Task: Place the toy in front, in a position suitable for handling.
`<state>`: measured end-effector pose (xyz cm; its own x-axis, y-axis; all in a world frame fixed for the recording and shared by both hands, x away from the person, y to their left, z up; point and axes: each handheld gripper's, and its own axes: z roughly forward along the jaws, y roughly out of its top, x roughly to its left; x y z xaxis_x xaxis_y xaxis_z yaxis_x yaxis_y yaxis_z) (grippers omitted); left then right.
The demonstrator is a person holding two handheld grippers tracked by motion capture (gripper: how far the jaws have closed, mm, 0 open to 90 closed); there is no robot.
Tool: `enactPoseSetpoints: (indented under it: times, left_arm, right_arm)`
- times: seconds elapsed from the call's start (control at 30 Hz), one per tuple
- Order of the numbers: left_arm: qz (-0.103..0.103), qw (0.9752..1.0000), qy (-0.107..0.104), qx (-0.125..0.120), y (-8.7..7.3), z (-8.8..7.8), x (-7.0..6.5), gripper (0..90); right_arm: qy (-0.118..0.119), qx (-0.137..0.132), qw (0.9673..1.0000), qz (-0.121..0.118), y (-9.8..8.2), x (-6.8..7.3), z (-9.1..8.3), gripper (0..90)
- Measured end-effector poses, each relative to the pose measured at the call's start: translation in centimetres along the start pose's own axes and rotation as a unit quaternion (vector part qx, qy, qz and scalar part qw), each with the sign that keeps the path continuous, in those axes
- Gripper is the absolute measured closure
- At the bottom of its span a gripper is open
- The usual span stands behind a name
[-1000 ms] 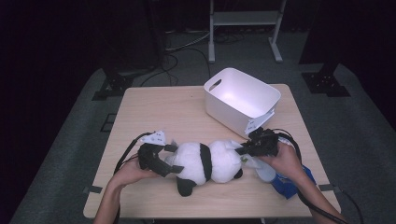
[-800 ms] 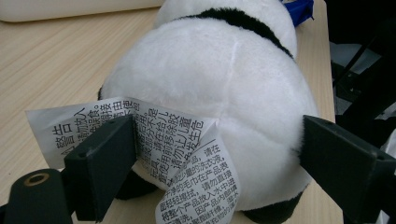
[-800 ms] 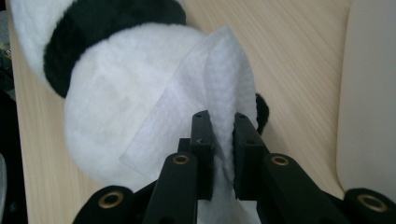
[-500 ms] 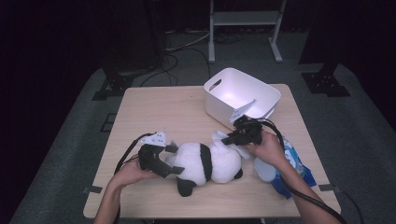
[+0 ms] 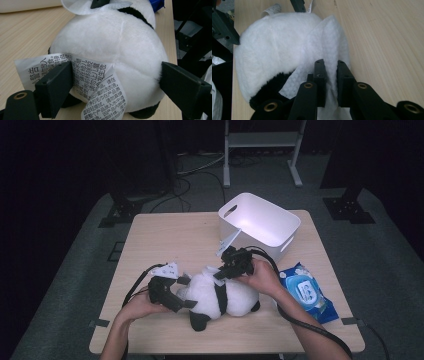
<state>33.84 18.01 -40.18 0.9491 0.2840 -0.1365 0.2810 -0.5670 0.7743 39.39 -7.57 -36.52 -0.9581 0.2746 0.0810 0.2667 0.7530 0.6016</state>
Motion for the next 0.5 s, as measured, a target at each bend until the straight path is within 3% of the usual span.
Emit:
enactPoseSetpoints:
  times: [0.23,0.5]
  left_arm:
    - [-0.007,0.9999,-0.006,0.014,-0.1,-0.2,-0.1,10.2]
    - [0.001,0.9992,-0.037,0.013,0.0,0.4,-0.4,15.0]
  right_arm:
    - [0.014,-0.01,0.9998,0.013,-1.3,0.4,-0.8,81.0]
    - [0.015,-0.009,0.9998,0.009,-2.4,1.4,-2.1,80.9]
